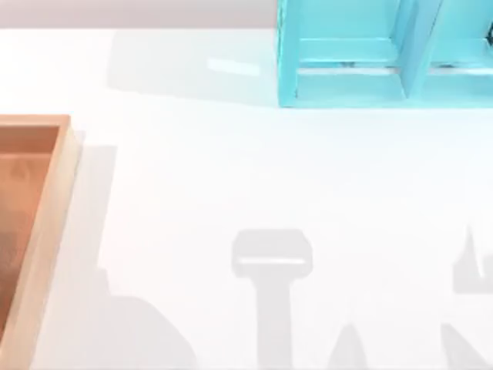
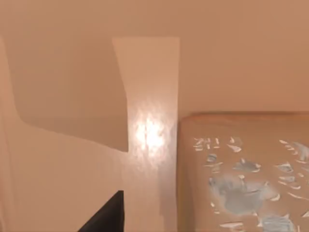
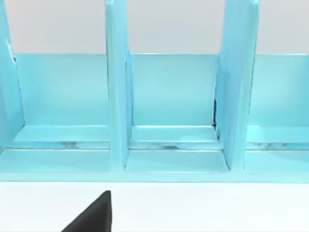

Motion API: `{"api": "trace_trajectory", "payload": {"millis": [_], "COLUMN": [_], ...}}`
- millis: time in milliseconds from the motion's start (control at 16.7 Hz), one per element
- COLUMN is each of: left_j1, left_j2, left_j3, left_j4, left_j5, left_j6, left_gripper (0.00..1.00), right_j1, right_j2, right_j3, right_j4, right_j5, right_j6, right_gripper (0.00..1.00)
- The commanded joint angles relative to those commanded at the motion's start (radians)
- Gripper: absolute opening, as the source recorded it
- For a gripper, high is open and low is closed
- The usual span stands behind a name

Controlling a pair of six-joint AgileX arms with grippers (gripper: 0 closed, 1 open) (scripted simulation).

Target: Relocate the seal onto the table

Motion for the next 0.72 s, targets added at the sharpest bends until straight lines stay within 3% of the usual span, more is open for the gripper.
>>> {"api": "trace_trajectory", "payload": {"millis": [600, 720], "left_j1": [0.0, 0.0], "left_j2": [0.0, 0.0], "left_j3": [0.0, 0.0], "left_j4": [0.0, 0.0], "left_j5": [0.0, 0.0], "left_j6": [0.0, 0.0], "left_gripper": [0.02, 0.0], "right_j1": [0.0, 0.0], "right_j2": [0.0, 0.0], "right_j3": [0.0, 0.0], "right_j4": [0.0, 0.0], "right_j5": [0.0, 0.0], "right_j6": [0.0, 0.0], "right_gripper": [1.0, 1.0]}}
